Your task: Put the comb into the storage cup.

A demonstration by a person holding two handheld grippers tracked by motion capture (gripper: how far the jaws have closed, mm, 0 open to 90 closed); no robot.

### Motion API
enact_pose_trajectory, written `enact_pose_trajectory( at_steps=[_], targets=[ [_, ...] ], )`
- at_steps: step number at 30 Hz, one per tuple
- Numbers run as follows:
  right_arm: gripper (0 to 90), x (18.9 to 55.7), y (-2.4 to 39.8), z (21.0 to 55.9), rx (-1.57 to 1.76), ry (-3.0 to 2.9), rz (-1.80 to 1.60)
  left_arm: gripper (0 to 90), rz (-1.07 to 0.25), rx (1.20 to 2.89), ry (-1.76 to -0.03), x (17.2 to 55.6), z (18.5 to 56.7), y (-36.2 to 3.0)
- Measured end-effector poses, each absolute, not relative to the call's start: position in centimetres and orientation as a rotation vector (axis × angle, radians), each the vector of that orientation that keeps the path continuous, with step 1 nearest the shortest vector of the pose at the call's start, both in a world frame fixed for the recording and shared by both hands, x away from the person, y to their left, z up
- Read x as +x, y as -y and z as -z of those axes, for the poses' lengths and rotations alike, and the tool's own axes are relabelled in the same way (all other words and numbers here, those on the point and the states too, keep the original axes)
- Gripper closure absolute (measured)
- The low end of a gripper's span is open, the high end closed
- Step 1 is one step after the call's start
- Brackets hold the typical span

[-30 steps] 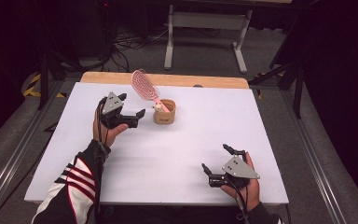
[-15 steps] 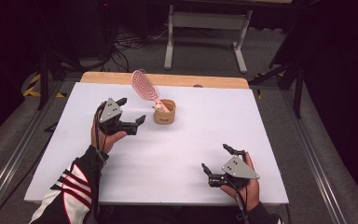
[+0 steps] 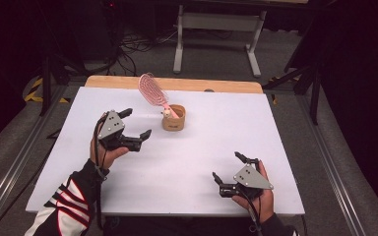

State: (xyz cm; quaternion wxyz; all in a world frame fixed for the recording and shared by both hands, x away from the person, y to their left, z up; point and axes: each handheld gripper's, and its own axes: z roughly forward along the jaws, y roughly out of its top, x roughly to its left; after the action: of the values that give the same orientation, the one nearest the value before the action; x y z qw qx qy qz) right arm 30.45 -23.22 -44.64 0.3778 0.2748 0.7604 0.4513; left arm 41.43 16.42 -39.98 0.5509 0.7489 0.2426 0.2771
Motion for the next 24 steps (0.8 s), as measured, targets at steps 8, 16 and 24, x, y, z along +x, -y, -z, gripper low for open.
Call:
enact_pose_trajectory(
  at_steps=[8,16,24],
  targets=[
    [6.6,30.4,23.3,44.5,0.698,-1.936,-1.153,5.8,-0.669,1.774,-0.535,40.1,39.8,-16.4],
    [6.9,30.2,23.1,44.4,0.688,-1.935,-1.149,5.9,-0.668,1.784,-0.495,38.8,39.7,-16.4],
    [6.9,30.2,23.1,44.3,0.688,-1.929,-1.146,6.0,-0.670,1.802,-0.464,37.8,39.7,-16.3]
  ],
)
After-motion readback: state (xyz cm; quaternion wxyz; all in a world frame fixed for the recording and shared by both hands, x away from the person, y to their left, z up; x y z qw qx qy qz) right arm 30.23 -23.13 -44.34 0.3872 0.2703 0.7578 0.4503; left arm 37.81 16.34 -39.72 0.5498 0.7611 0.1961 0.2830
